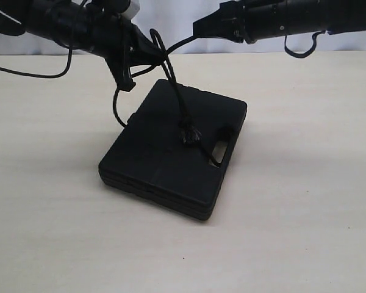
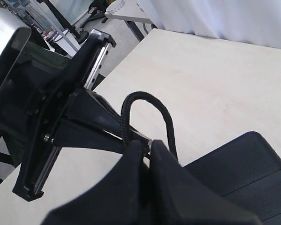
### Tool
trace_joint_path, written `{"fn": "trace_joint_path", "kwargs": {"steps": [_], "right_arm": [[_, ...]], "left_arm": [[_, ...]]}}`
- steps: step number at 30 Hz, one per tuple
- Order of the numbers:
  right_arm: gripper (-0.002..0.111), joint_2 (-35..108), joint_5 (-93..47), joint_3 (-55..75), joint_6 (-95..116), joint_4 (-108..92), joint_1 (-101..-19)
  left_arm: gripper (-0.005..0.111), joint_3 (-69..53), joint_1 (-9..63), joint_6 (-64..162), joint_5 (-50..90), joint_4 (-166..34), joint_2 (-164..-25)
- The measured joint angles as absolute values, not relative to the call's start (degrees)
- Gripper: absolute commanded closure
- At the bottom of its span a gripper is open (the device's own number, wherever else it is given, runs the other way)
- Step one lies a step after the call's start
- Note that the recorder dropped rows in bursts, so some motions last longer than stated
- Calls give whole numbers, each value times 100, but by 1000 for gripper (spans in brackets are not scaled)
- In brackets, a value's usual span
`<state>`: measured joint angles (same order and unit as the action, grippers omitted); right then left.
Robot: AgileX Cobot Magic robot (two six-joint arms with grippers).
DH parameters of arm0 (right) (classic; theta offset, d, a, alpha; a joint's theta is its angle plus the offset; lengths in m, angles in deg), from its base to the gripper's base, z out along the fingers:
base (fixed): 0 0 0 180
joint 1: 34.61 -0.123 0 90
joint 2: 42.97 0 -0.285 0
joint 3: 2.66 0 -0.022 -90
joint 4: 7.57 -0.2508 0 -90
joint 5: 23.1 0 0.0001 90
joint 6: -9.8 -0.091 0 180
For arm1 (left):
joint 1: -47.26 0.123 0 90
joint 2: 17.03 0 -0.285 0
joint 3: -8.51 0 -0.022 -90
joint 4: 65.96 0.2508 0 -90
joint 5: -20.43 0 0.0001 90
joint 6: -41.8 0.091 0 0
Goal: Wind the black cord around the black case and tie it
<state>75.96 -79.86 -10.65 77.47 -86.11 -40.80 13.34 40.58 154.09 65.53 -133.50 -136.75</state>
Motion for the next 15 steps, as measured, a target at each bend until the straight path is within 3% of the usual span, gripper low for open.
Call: {"fn": "trace_joint_path", "kwargs": {"steps": [4,7,15], "right_arm": [[104,7596,-8068,-1065,7747,-8611,-4080],[104,7596,-8104,-1065,7747,-8611,-4080],[104,7596,-8126,-1065,7725,-8611,-4080]], "left_arm": [[106,1334,4058,15349,6593,-13350,-13675],[97,1334,4058,15313,6593,-13271,-13675],[52,1334,4058,14922,6547,-12555,-13491]]}}
